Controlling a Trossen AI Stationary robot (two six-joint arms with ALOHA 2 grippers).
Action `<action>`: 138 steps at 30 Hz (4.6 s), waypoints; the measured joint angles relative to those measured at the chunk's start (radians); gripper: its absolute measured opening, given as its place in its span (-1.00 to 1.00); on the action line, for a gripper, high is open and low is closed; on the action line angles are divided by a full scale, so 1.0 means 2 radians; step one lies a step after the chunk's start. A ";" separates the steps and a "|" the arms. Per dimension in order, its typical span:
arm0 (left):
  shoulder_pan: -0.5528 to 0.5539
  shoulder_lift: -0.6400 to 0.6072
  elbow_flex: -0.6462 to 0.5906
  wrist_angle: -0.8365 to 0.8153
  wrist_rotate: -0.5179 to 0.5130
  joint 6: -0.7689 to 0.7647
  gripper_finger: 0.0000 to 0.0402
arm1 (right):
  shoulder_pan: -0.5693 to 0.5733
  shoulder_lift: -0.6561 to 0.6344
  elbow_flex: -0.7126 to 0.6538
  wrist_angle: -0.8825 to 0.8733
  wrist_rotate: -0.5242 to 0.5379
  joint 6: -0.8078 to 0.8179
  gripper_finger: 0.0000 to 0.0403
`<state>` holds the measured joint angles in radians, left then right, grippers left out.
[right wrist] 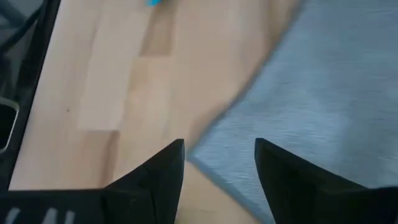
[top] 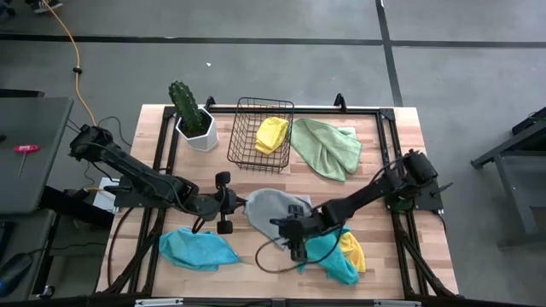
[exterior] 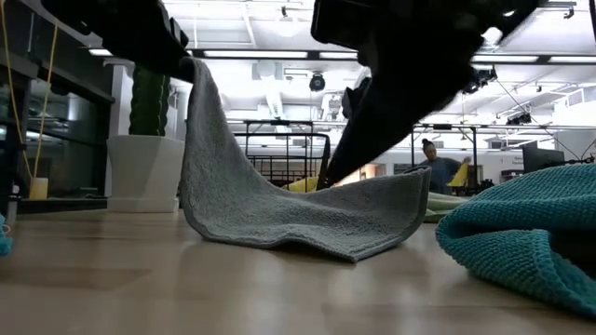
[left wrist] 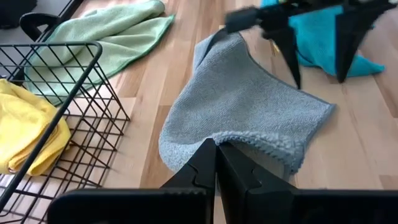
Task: Fold microfiber towels
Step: Fold the gray microfiber cloth
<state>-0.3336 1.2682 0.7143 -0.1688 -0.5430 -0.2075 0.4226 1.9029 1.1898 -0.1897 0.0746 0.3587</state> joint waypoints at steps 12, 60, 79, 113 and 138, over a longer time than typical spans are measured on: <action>0.000 0.000 0.000 0.000 -0.002 -0.001 -1.00 | 0.025 0.099 0.099 -0.094 0.030 -0.037 -0.07; -0.024 -0.216 -0.013 -0.181 0.008 -0.082 -1.00 | -0.008 -0.040 0.294 -0.460 0.434 0.055 -1.00; -0.016 -0.043 -0.061 -0.162 0.052 -0.196 -1.00 | -0.053 -0.041 0.206 -0.371 0.302 0.079 -1.00; -0.054 0.035 -0.061 -0.035 0.068 -0.043 -0.16 | -0.054 -0.041 0.206 -0.362 0.303 0.067 -1.00; -0.040 0.243 0.048 -0.006 0.055 0.031 -0.16 | -0.054 -0.042 0.206 -0.357 0.301 0.067 -1.00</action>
<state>-0.4129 1.7539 0.8108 -0.1809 -0.4339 -0.1465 0.3145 1.8198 1.6024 -0.9030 0.6765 0.4918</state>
